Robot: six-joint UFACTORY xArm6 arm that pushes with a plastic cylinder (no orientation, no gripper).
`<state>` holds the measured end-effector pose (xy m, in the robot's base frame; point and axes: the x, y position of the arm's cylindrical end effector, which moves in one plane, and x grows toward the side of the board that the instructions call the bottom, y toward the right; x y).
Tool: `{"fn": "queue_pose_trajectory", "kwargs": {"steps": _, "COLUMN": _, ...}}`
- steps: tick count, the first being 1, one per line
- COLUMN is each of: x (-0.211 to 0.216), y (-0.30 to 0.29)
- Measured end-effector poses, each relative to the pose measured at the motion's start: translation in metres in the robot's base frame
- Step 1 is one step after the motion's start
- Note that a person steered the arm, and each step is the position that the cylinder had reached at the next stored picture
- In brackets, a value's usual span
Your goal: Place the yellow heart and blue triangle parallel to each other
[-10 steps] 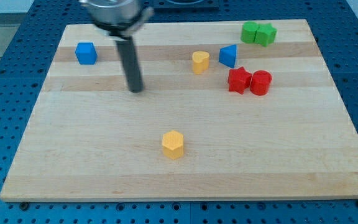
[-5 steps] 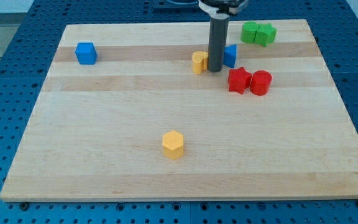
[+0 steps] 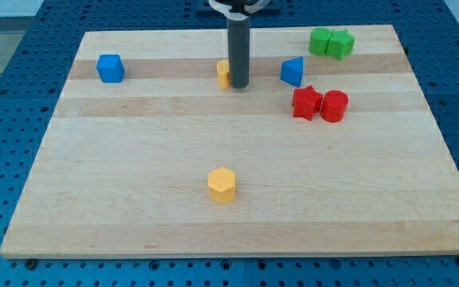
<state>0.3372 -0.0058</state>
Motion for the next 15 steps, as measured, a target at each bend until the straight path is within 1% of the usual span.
{"fn": "queue_pose_trajectory", "kwargs": {"steps": 3, "x": 0.0, "y": 0.002}}
{"fn": "queue_pose_trajectory", "kwargs": {"steps": 5, "x": -0.002, "y": 0.062}}
{"fn": "queue_pose_trajectory", "kwargs": {"steps": 7, "x": -0.01, "y": 0.065}}
{"fn": "queue_pose_trajectory", "kwargs": {"steps": 9, "x": -0.014, "y": 0.121}}
{"fn": "queue_pose_trajectory", "kwargs": {"steps": 10, "x": -0.014, "y": 0.132}}
{"fn": "queue_pose_trajectory", "kwargs": {"steps": 11, "x": -0.019, "y": 0.117}}
{"fn": "queue_pose_trajectory", "kwargs": {"steps": 12, "x": -0.041, "y": 0.081}}
{"fn": "queue_pose_trajectory", "kwargs": {"steps": 13, "x": -0.046, "y": 0.11}}
{"fn": "queue_pose_trajectory", "kwargs": {"steps": 14, "x": -0.046, "y": 0.151}}
{"fn": "queue_pose_trajectory", "kwargs": {"steps": 15, "x": -0.047, "y": 0.14}}
